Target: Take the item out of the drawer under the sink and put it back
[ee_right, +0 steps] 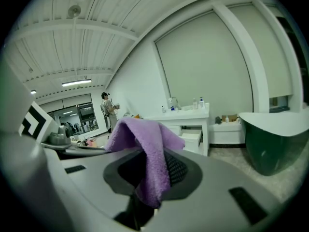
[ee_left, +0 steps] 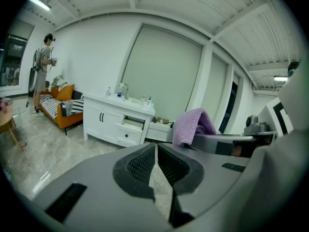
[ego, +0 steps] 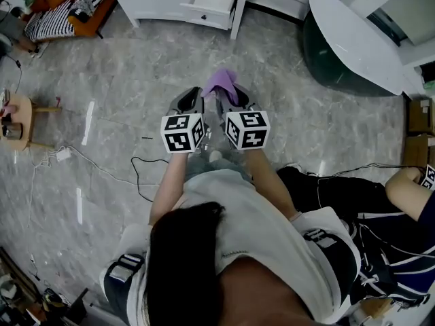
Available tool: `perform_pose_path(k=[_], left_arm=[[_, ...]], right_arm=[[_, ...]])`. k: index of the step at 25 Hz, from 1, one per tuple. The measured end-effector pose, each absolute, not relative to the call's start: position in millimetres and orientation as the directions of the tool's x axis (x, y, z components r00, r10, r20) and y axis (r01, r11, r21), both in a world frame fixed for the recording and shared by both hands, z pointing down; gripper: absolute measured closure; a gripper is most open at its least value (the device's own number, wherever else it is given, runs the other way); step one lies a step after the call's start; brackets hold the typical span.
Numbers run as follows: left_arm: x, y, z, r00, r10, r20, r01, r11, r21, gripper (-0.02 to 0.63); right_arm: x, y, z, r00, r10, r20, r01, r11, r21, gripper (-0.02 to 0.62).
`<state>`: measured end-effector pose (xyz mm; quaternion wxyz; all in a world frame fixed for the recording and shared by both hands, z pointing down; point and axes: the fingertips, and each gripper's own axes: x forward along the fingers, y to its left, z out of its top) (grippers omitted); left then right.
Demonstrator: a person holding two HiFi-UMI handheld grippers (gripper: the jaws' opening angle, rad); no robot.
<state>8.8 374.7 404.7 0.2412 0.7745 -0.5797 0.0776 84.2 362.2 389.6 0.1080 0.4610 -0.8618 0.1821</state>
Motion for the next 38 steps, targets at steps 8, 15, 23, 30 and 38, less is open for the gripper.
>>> perform_pose_path(k=[8, 15, 23, 30, 38], left_arm=[[9, 363, 412, 0.300, -0.861, 0.410, -0.937, -0.186, 0.296, 0.586], [9, 342, 410, 0.305, -0.868, 0.393, -0.927, -0.174, 0.333, 0.586], [5, 307, 412, 0.318, -0.866, 0.385, -0.928, -0.201, 0.315, 0.586], [-7, 265, 419, 0.336, -0.856, 0.392, -0.926, -0.225, 0.304, 0.586], [-28, 218, 409, 0.349, -0.855, 0.384, -0.924, -0.246, 0.292, 0.586]], right_arm=[[87, 352, 399, -0.564, -0.735, 0.375, -0.825, 0.522, -0.217, 0.514], [91, 330, 404, -0.552, -0.742, 0.381, -0.833, 0.506, -0.223, 0.514], [94, 301, 408, -0.523, -0.765, 0.376, -0.852, 0.476, -0.217, 0.514], [85, 259, 414, -0.502, -0.781, 0.371, -0.865, 0.453, -0.216, 0.514], [63, 213, 407, -0.496, -0.786, 0.370, -0.868, 0.450, -0.208, 0.514]])
